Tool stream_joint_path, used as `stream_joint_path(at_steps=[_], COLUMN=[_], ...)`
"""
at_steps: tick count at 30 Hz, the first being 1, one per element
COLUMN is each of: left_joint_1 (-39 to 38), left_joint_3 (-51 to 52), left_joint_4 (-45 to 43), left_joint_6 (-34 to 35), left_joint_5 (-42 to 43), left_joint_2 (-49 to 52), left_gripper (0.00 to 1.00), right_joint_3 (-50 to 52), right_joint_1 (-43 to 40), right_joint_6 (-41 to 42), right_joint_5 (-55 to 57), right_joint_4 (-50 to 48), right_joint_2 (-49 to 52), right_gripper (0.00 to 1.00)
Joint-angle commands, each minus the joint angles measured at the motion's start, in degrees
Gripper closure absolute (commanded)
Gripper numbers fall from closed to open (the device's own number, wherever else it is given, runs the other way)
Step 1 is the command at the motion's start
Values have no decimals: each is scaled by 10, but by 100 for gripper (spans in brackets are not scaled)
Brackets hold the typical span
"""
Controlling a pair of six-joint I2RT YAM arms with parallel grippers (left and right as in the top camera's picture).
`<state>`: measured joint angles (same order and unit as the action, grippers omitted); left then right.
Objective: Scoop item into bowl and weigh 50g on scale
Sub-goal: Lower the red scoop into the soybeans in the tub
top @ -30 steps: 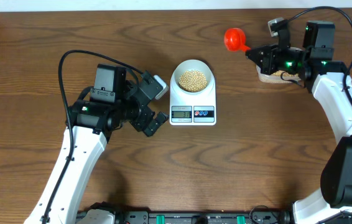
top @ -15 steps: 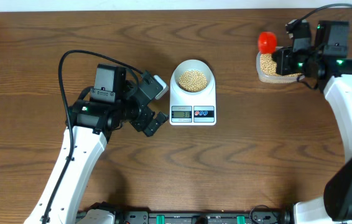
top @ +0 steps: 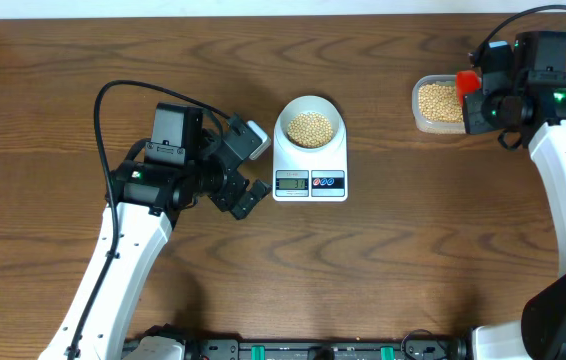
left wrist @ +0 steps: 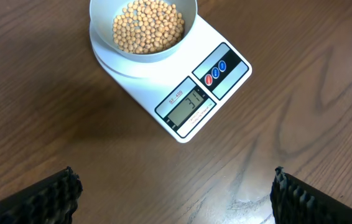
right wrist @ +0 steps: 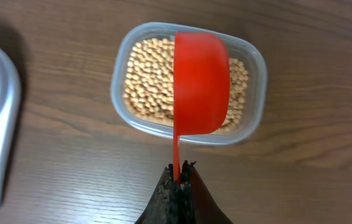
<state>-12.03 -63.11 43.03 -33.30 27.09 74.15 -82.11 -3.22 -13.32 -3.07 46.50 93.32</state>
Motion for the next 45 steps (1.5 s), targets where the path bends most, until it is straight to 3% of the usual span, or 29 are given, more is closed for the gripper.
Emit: stream_joint_path(at_steps=[1, 21, 40, 45], left_joint_1=[2, 2, 2, 2], left_joint_3=[-12, -12, -12, -12], left_joint_4=[0, 0, 0, 0], left_joint_6=[-10, -10, -10, -10], left_joint_5=[5, 5, 5, 5], left_joint_2=[3, 3, 3, 3], left_gripper=[0, 0, 0, 0], right_joint_3=[-6, -6, -6, -6], right_joint_1=[4, 75, 77, 77], right_joint_6=[-23, -78, -82, -82], right_joint_5=[69, 268, 295, 240], right_joint_4=[0, -56, -57, -52], right_joint_2=[12, 125, 160, 162], right_gripper=[99, 99, 99, 99])
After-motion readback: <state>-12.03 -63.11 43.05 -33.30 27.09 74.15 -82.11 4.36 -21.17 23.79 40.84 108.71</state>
